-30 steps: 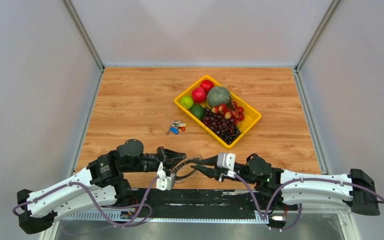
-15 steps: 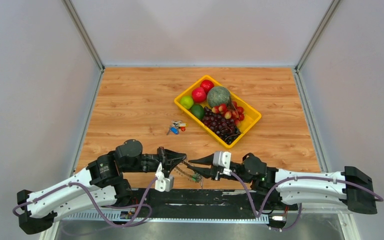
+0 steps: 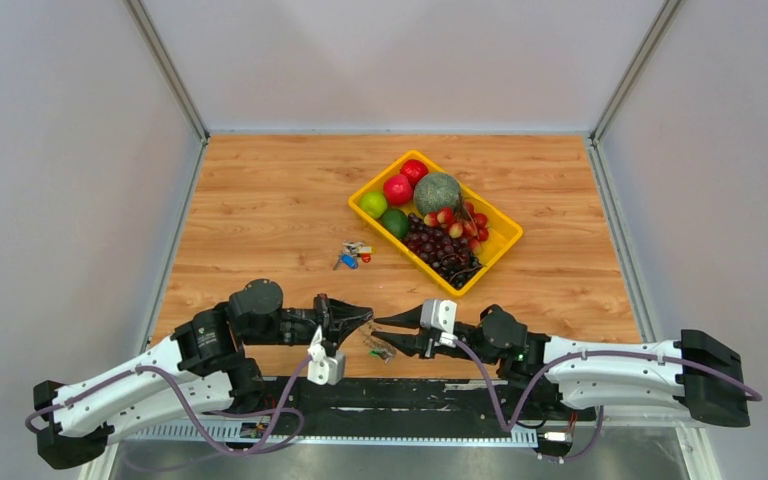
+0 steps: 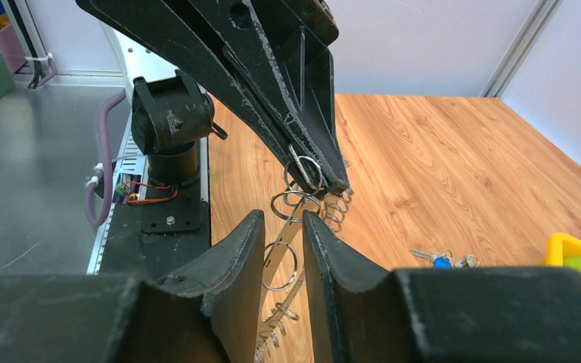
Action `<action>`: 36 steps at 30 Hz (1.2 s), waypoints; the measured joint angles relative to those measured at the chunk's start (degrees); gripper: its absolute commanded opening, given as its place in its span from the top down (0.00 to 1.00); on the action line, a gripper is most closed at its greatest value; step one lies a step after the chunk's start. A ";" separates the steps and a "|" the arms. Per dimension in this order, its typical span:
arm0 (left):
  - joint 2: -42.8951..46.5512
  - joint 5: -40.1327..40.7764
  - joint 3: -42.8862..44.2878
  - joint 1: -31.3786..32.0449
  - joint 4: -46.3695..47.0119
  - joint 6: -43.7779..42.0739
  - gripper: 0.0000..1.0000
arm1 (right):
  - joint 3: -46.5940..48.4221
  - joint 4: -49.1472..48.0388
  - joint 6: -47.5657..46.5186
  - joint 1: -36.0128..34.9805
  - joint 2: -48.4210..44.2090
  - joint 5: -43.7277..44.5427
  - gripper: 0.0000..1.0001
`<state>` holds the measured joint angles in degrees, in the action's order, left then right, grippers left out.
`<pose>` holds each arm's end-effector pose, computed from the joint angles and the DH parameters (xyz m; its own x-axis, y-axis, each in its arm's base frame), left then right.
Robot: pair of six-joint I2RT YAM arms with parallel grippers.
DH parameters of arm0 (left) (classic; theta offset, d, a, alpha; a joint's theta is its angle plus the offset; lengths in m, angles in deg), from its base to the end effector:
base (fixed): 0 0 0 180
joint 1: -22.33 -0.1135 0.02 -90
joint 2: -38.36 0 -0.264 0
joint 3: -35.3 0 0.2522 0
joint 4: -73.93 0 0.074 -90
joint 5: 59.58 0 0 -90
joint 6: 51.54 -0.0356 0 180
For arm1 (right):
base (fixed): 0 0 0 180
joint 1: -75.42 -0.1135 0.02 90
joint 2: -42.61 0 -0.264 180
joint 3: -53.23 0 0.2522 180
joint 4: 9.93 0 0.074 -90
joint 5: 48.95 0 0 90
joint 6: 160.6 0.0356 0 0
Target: Remove the keys from the keyring
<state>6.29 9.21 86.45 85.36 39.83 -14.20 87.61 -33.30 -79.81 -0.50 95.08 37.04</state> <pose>0.0512 -0.1290 0.3083 0.7153 0.2286 -0.6604 0.6935 -0.1161 0.7110 0.0482 0.2023 0.2546 0.1797 0.0601 -0.9819 -0.9682 0.1872 -0.1657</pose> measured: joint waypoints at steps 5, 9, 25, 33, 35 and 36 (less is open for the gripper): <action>0.15 -0.44 0.00 0.00 0.00 0.00 1.00 | 0.13 -0.55 0.22 0.09 0.50 -0.02 0.68; 0.22 -0.68 0.00 0.00 0.00 0.00 1.00 | 0.39 -1.27 0.35 0.24 1.86 -0.24 0.67; 0.70 -0.79 -0.15 0.00 0.04 -0.02 1.00 | 1.20 -1.75 0.63 0.26 3.61 -1.03 0.55; 0.85 -0.87 -0.17 0.00 0.04 -0.02 1.00 | 1.20 -2.14 1.73 0.26 1.90 0.61 0.47; 0.85 -1.01 -0.17 0.00 0.02 -0.02 1.00 | 1.20 -2.93 1.97 0.26 1.73 1.03 0.46; 0.85 -1.01 -0.17 0.00 0.02 -0.02 1.00 | 1.20 -3.21 2.12 0.26 1.75 1.18 0.46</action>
<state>7.14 8.20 86.27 85.36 39.85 -14.22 88.82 -36.51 -77.69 -0.24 96.83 38.22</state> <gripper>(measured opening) 0.017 0.533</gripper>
